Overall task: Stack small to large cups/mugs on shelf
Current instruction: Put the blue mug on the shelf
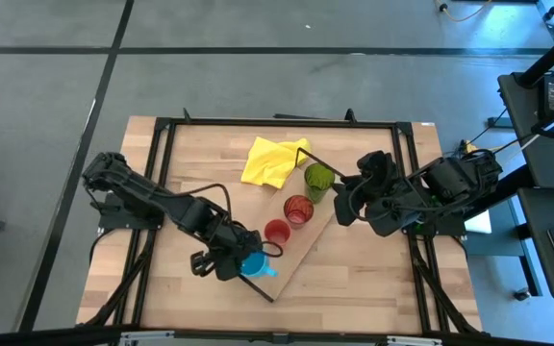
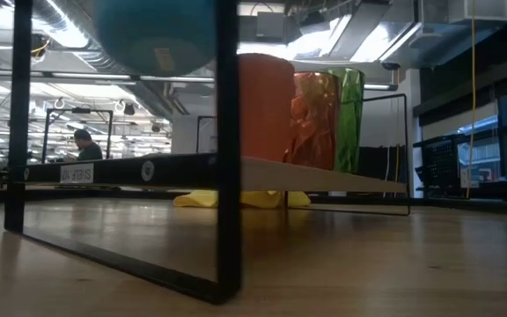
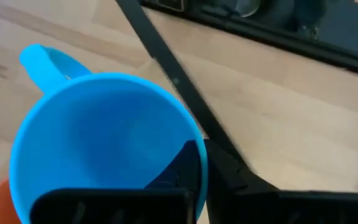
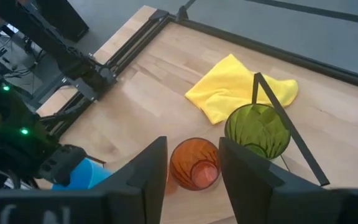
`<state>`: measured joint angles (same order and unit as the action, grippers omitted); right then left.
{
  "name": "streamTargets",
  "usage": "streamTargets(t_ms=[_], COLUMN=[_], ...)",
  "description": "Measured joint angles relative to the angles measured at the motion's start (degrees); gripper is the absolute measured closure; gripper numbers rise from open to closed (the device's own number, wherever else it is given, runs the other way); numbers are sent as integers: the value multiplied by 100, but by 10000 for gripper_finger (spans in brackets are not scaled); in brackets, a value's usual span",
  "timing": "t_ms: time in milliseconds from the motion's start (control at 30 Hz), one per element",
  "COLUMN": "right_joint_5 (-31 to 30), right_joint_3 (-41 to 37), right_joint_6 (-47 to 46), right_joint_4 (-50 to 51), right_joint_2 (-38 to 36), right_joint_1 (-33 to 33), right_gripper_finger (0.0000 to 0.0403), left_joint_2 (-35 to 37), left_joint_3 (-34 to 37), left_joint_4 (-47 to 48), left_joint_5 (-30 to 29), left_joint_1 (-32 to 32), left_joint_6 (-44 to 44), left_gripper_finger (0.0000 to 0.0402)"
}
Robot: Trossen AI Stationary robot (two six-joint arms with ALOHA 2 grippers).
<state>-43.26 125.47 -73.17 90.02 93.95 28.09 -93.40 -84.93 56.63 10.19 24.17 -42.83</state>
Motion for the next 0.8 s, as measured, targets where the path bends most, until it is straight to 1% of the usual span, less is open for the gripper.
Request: streamTargets(t_ms=[133, 267, 367, 633, 800], right_joint_5=[124, 128, 111, 85, -66], right_joint_3=[0, 0, -1, -2, -2], right_joint_6=[1, -6, -45, -74, -76], right_joint_4=[0, -1, 0, 0, 0], right_joint_2=[0, 0, 0, 0, 1], right_joint_1=[16, 110, 176, 219, 217], right_gripper_finger=[256, 256, 256, 256, 256], left_joint_2=[-276, -474, -649, -654, -724], left_joint_3=[57, 28, 46, 37, 37], left_joint_4=[-21, -29, -64, -140, -305], left_joint_5=[-81, 50, -8, 70, 138], left_joint_1=[-7, -27, -27, -61, -124], left_joint_6=[-123, -123, -127, -147, -181], left_gripper_finger=[398, 397, 396, 395, 395])
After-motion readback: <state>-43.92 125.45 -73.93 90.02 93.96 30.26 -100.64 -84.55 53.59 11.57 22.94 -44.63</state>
